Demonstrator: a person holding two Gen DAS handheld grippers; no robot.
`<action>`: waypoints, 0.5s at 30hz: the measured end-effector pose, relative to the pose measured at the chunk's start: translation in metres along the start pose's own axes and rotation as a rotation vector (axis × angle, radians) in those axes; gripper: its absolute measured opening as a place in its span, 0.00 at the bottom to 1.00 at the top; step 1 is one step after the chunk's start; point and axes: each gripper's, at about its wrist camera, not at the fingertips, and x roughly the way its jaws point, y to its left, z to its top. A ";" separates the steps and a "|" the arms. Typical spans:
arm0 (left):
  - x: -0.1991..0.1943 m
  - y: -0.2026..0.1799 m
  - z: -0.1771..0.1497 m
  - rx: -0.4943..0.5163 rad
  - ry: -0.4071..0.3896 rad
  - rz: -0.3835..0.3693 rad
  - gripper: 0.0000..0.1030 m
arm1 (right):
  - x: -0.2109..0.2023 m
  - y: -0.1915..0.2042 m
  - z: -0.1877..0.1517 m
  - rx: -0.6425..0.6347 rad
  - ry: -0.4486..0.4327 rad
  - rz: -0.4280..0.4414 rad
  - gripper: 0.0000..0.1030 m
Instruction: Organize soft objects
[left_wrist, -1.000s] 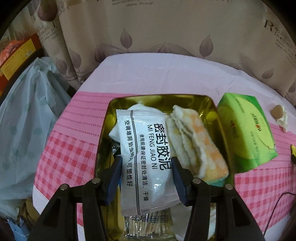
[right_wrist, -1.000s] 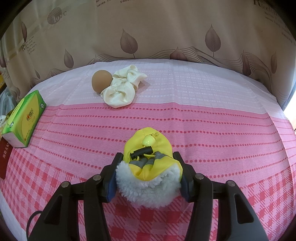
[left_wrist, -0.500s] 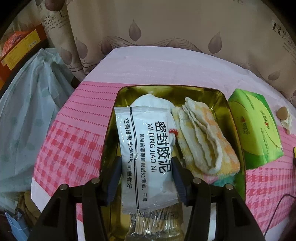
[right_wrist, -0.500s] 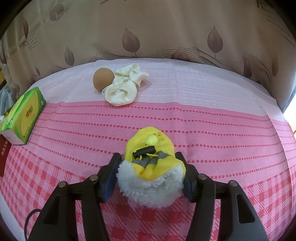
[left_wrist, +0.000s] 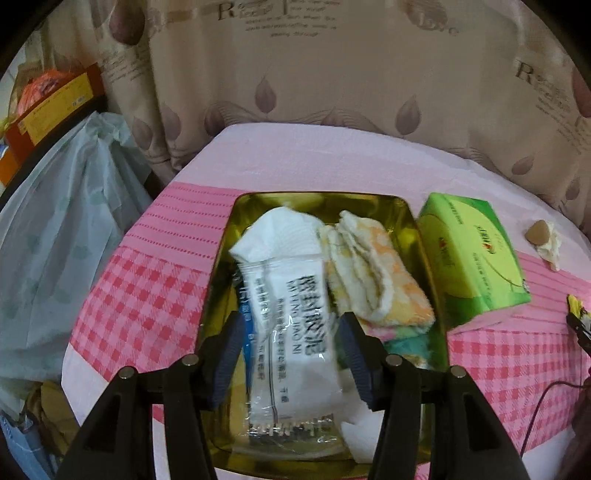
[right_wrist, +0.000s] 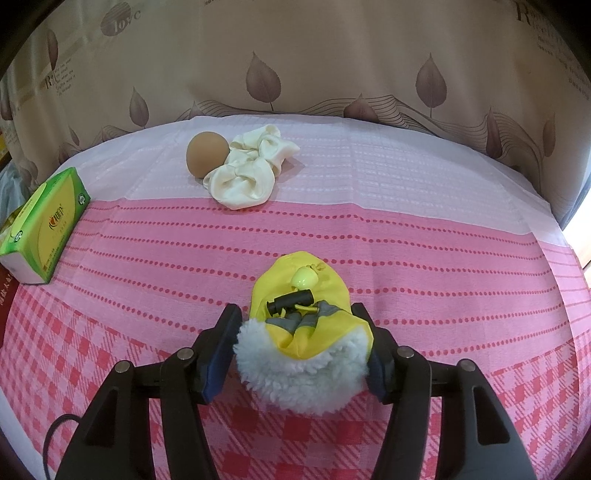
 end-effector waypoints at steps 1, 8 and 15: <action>-0.001 -0.002 0.000 0.006 -0.001 -0.004 0.53 | 0.000 0.000 0.000 -0.001 0.000 -0.001 0.55; -0.002 -0.004 -0.009 -0.019 0.003 -0.027 0.53 | 0.000 0.000 0.000 -0.001 0.001 0.001 0.57; -0.015 -0.004 -0.017 -0.044 -0.019 -0.003 0.53 | -0.002 -0.002 -0.003 0.016 0.000 0.010 0.57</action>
